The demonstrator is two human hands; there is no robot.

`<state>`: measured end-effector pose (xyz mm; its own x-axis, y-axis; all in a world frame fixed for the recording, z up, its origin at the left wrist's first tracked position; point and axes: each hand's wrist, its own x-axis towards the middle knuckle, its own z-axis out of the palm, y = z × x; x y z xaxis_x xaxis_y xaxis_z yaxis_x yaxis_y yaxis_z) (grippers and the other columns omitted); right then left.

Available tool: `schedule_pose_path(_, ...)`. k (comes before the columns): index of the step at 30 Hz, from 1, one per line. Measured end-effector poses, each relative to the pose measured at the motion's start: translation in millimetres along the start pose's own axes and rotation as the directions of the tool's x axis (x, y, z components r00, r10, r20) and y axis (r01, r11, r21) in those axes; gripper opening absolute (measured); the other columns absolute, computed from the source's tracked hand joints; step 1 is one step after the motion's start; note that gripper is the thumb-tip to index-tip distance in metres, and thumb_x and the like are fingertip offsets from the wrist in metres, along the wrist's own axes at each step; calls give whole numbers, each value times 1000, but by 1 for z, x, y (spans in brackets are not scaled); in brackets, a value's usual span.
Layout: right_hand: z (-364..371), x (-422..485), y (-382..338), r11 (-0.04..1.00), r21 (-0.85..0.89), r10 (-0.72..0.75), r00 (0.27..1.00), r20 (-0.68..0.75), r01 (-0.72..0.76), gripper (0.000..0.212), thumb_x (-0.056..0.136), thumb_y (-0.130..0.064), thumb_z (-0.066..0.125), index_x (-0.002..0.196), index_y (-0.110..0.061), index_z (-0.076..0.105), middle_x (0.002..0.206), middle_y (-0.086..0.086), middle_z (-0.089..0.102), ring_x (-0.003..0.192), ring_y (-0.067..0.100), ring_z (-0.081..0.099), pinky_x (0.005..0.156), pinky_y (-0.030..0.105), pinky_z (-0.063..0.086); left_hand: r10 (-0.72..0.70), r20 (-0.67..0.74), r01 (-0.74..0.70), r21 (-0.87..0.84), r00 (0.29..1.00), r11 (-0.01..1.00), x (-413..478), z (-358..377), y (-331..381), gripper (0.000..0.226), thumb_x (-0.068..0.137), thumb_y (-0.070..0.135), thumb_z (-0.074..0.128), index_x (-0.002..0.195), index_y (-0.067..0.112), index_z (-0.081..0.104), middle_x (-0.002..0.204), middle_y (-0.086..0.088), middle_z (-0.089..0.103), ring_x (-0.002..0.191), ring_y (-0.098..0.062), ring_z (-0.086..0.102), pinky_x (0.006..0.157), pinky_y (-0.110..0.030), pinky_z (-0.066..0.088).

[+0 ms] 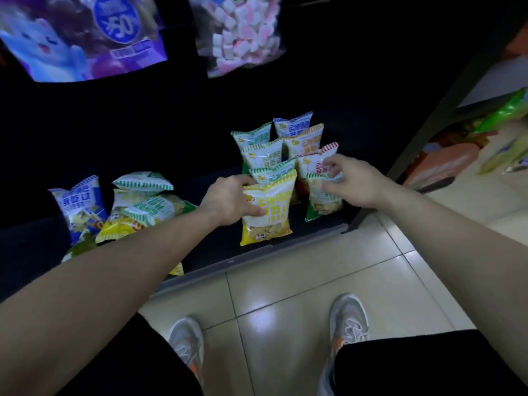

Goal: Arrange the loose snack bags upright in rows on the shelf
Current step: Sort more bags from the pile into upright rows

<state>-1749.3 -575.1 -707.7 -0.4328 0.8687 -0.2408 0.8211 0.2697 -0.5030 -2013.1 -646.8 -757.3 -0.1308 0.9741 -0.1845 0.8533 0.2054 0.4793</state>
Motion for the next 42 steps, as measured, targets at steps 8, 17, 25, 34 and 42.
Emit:
schedule_pose_path(8, 7, 2, 64, 980, -140, 170, 959, 226, -140, 65, 92, -42, 66, 145, -12, 43, 137, 11, 54, 121, 25, 53, 96, 31, 43, -114, -32, 115, 45, 993, 992, 42, 56, 2, 82, 63, 59, 84, 134, 29, 54, 121, -3, 65, 101, -23, 64, 70, -28, 49)
schedule_pose_path(17, 8, 6, 75, 980, -136, 178, 954, 242, -148, 49, 92, -43, 65, 133, -18, 53, 124, 6, 60, 106, 22, 58, 93, 33, 47, -140, 38, 138, 49, 989, 989, 65, 94, 4, 78, 71, 47, 84, 139, 28, 49, 132, -6, 58, 112, -27, 59, 84, -34, 53)
schedule_pose_path(25, 18, 0, 85, 971, -204, 184, 938, 293, -126, 53, 92, -46, 62, 137, -20, 52, 125, 3, 60, 110, 22, 56, 91, 31, 45, -95, 18, 94, 54, 995, 994, 76, 111, 15, 73, 78, 46, 78, 141, 28, 45, 135, -3, 48, 116, -28, 55, 90, -42, 52)
schedule_pose_path(34, 17, 3, 87, 967, -220, 196, 928, 316, -129, 58, 93, -49, 60, 141, -20, 48, 133, 5, 57, 118, 24, 55, 99, 36, 45, -113, 34, 111, 61, 993, 992, 82, 108, 14, 76, 75, 46, 81, 140, 27, 47, 134, -6, 51, 116, -27, 54, 91, -41, 52)
schedule_pose_path(42, 26, 9, 74, 964, -259, 157, 929, 336, -69, 59, 93, -52, 57, 144, -23, 45, 135, 4, 55, 121, 24, 53, 95, 32, 46, -130, 23, 128, 63, 991, 990, 82, 109, 6, 75, 74, 48, 81, 137, 26, 49, 132, -5, 52, 113, -26, 56, 88, -39, 53)
